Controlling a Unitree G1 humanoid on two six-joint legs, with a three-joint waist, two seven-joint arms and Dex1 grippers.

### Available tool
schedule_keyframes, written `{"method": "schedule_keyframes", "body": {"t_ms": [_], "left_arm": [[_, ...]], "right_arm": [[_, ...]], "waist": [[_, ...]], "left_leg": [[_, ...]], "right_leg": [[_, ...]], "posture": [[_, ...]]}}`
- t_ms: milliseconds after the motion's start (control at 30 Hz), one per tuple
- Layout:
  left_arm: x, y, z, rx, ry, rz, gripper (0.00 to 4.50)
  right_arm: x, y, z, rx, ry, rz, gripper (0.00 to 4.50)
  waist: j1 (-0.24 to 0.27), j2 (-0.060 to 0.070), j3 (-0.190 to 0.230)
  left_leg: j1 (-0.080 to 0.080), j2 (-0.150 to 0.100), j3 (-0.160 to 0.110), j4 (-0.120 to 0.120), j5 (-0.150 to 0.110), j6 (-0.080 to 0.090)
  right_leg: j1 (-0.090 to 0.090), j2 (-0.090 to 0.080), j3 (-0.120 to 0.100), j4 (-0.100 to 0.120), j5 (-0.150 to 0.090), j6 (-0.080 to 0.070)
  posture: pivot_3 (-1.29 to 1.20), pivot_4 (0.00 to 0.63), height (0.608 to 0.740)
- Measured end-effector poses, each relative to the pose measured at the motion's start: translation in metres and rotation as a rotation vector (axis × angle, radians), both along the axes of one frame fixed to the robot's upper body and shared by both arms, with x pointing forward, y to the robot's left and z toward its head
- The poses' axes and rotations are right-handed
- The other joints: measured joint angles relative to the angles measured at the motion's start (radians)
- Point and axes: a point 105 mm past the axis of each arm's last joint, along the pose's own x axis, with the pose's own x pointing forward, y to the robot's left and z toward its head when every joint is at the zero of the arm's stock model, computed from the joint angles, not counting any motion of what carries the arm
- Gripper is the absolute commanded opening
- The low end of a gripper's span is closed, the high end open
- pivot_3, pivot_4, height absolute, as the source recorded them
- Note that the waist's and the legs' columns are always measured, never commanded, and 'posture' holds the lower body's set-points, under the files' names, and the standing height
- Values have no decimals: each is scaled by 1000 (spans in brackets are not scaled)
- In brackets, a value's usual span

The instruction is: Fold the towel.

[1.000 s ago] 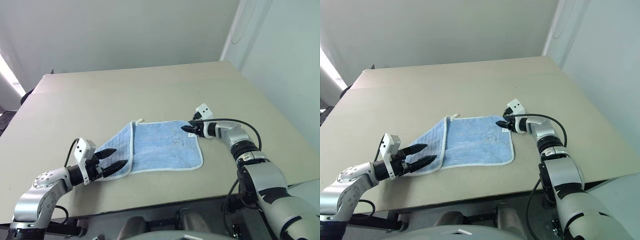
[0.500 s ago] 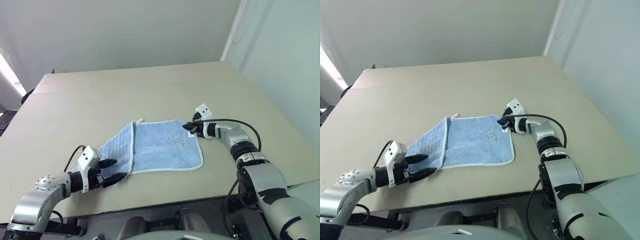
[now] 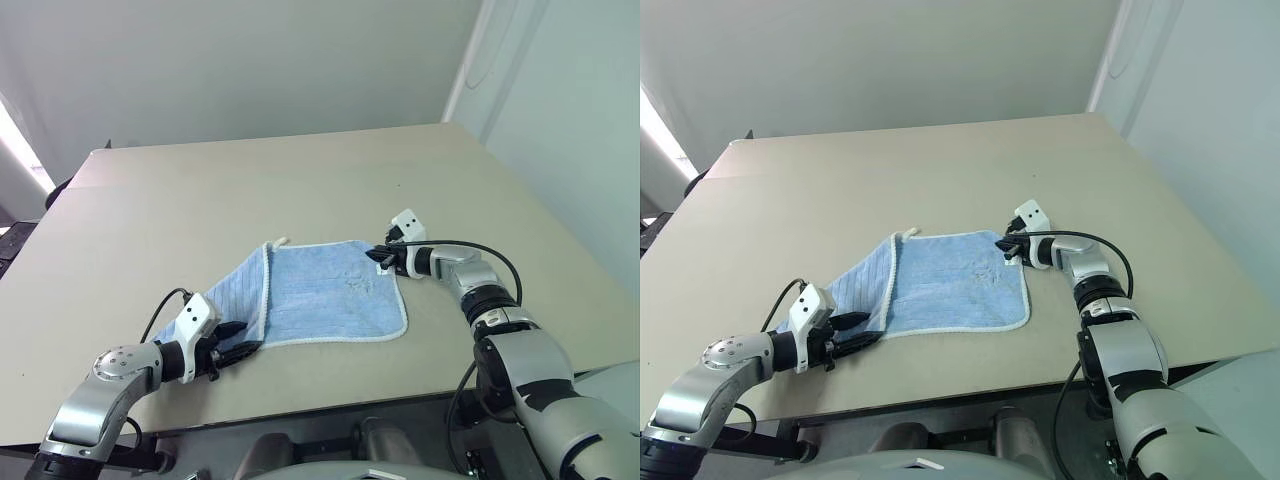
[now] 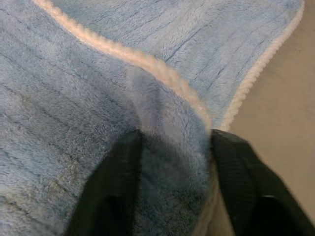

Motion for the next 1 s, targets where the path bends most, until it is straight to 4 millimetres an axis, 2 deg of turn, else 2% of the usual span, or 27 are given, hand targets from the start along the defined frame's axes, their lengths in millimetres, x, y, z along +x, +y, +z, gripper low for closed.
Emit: {"method": "schedule_keyframes", "body": {"t_ms": [100, 133, 300, 567, 633, 733, 833, 1000], "left_arm": [[-1, -1, 0, -15, 8, -10, 221], [-2, -1, 1, -22, 13, -10, 13], [0, 5, 11, -91, 20, 18, 13], [9, 54, 51, -184, -19, 169, 13], [6, 59, 56, -193, -12, 170, 13], [0, 59, 49, -178, 21, 154, 13], [-4, 49, 37, -182, 63, 132, 13], [0, 46, 38, -200, 56, 129, 13]], "right_arm": [[0, 0, 0, 1, -1, -2, 0], [0, 0, 0, 1, -1, -3, 0], [-1, 0, 0, 11, -5, -1, 0], [-8, 1, 5, 77, -33, 41, 0], [-9, 1, 8, 85, -44, 54, 0], [-9, 2, 9, 83, -48, 57, 0], [-9, 1, 8, 78, -50, 47, 0], [-9, -1, 7, 74, -48, 40, 0]], "waist": [[0, 0, 0], [0, 0, 0], [0, 0, 0], [-4, 0, 0], [-6, 0, 0], [-6, 0, 0], [-4, 0, 0], [-1, 0, 0]], "left_leg": [[0, 0, 0, 0, 0, 0], [0, 0, 0, 0, 0, 0], [0, 0, 0, 0, 0, 0], [0, 0, 0, 0, 0, 0], [0, 0, 0, 0, 0, 0], [0, 0, 0, 0, 0, 0], [0, 0, 0, 0, 0, 0], [0, 0, 0, 0, 0, 0]], "right_leg": [[0, 0, 0, 0, 0, 0], [0, 0, 0, 0, 0, 0], [0, 0, 0, 0, 0, 0], [0, 1, 0, 0, 0, 0], [0, 0, 0, 0, 0, 0], [0, 0, 0, 0, 0, 0], [0, 0, 0, 0, -1, -1], [0, 1, 0, 0, 0, -1]], "posture": [[0, 0, 740], [0, 0, 740], [0, 0, 740], [0, 0, 740], [0, 0, 740], [0, 0, 740], [0, 0, 740], [0, 0, 740]]}}
